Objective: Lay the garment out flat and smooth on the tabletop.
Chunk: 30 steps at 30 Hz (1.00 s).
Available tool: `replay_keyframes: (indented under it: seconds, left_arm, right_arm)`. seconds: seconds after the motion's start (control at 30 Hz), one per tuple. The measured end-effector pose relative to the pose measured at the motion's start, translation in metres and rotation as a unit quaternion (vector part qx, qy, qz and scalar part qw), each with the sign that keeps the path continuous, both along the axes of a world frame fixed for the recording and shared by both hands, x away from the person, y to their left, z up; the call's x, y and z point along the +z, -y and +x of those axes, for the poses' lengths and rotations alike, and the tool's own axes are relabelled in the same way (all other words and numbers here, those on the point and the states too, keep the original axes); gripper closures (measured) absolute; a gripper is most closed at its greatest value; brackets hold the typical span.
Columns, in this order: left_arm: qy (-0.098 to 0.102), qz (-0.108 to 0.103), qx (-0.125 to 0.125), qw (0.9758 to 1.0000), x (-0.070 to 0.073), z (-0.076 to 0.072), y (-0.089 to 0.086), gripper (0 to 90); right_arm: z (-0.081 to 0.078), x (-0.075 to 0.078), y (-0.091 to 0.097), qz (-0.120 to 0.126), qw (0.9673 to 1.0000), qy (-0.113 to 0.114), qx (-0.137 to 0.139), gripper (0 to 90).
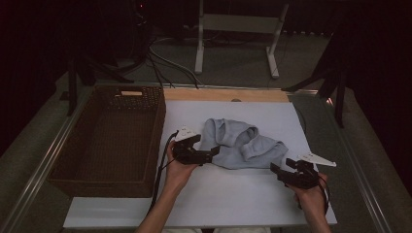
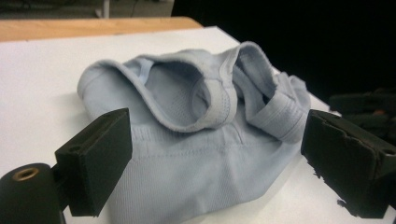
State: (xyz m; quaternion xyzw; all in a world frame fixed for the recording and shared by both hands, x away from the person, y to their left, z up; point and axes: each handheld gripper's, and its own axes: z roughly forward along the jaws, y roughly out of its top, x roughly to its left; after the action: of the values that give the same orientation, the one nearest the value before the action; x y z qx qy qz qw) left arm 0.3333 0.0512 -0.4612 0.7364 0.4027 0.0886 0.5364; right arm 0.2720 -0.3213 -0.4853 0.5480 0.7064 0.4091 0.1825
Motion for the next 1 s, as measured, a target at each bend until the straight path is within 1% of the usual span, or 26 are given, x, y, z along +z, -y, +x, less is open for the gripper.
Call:
replay_keyframes:
  seconds: [0.07, 0.2, 0.27, 0.37, 0.53, 0.7, 0.8, 0.9, 0.93, 1.0]
  left_arm:
    - [0.008, -0.001, 0.0, 1.0, 0.0, -0.002, -0.002, 10.8]
    - [0.013, 0.002, 0.002, 0.9999, -0.001, -0.006, -0.004, 10.8]
    - [0.014, 0.001, 0.0, 0.9999, -0.001, -0.008, -0.005, 10.7]
    - [0.02, 0.005, -0.003, 0.9998, 0.0, -0.013, -0.007, 10.8]
    - [0.024, -0.006, 0.0, 0.9997, 0.001, -0.018, -0.013, 10.8]
    - [0.028, 0.009, -0.005, 0.9995, -0.001, -0.023, -0.015, 10.7]
    - [0.03, 0.016, -0.009, 0.9994, -0.001, -0.026, -0.016, 10.7]
    - [0.032, 0.025, -0.016, 0.999, -0.001, -0.029, -0.016, 10.7]
    - [0.034, 0.031, -0.018, 0.9988, -0.001, -0.031, -0.016, 10.7]
    - [0.034, 0.031, -0.022, 0.9987, -0.001, -0.033, -0.016, 10.7]
  right_arm:
    - [0.0, -0.004, -0.001, -0.002, 1.0, -0.005, -0.001, 26.2]
    - [0.002, -0.01, -0.002, -0.006, 0.9999, -0.014, -0.002, 26.0]
    - [0.004, -0.013, -0.002, -0.009, 0.9998, -0.018, -0.002, 25.6]
    - [0.005, -0.016, -0.003, -0.013, 0.9996, -0.024, -0.001, 24.9]
    - [0.007, -0.018, -0.006, -0.02, 0.9994, -0.027, -0.001, 24.5]
    - [0.01, -0.02, -0.009, -0.026, 0.9993, -0.027, -0.001, 20.4]
    - [0.012, -0.022, -0.01, -0.026, 0.9991, -0.033, -0.001, 15.3]
    - [0.013, -0.023, -0.011, -0.031, 0.9989, -0.034, -0.001, 14.7]
    - [0.014, -0.023, -0.012, -0.035, 0.9988, -0.034, -0.001, 14.6]
    - [0.015, -0.023, -0.013, -0.038, 0.9986, -0.037, 0.0, 14.7]
